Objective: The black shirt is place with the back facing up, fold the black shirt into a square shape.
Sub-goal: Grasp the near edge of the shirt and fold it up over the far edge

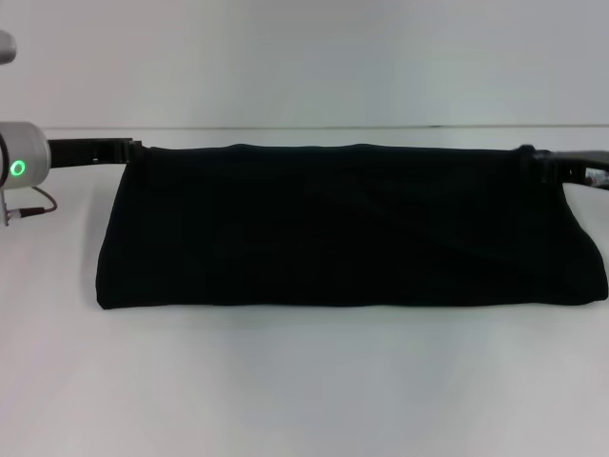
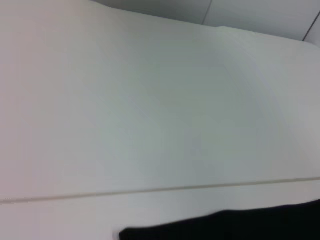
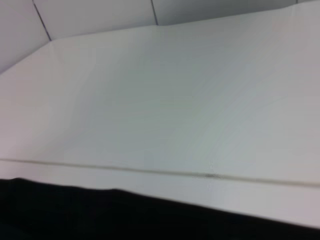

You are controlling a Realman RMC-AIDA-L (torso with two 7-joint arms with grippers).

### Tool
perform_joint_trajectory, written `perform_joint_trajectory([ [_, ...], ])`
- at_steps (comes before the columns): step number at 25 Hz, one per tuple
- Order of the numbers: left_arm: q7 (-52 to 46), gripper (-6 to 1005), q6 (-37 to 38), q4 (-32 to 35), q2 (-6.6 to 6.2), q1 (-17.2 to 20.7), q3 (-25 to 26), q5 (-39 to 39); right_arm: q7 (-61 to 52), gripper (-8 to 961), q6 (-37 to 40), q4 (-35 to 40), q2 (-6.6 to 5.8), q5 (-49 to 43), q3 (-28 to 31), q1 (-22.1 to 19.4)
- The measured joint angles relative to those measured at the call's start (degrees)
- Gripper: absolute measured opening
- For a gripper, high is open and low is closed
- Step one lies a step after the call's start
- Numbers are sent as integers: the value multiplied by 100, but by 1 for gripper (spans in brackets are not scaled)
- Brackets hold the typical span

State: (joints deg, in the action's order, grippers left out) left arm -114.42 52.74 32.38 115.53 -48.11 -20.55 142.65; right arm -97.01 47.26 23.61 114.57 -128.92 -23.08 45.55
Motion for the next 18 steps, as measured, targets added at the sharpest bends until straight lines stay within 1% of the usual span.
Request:
perform_joint_trajectory([
  [2,-4,4,-48,15,5,-42,-58,-1,-12,122,-166,1,24,0,-46,91],
  [6,-9,11,-252,37,5,-125,-64,-3,-18,128,-379,29,31,0,-56,223],
  [11,-10,20,-505,56,-23,-204,-63,-11,-29,135,-668,3,-20,-1,-59,400],
  [15,32,27,-733,59,-31,-268,-82,-56,5,140,-991,-57,-20,-1,-85,535],
  [18,42,33,-894,24,-8,-288,-204,-63,16,144,-1199,-181,-22,-1,-143,622],
])
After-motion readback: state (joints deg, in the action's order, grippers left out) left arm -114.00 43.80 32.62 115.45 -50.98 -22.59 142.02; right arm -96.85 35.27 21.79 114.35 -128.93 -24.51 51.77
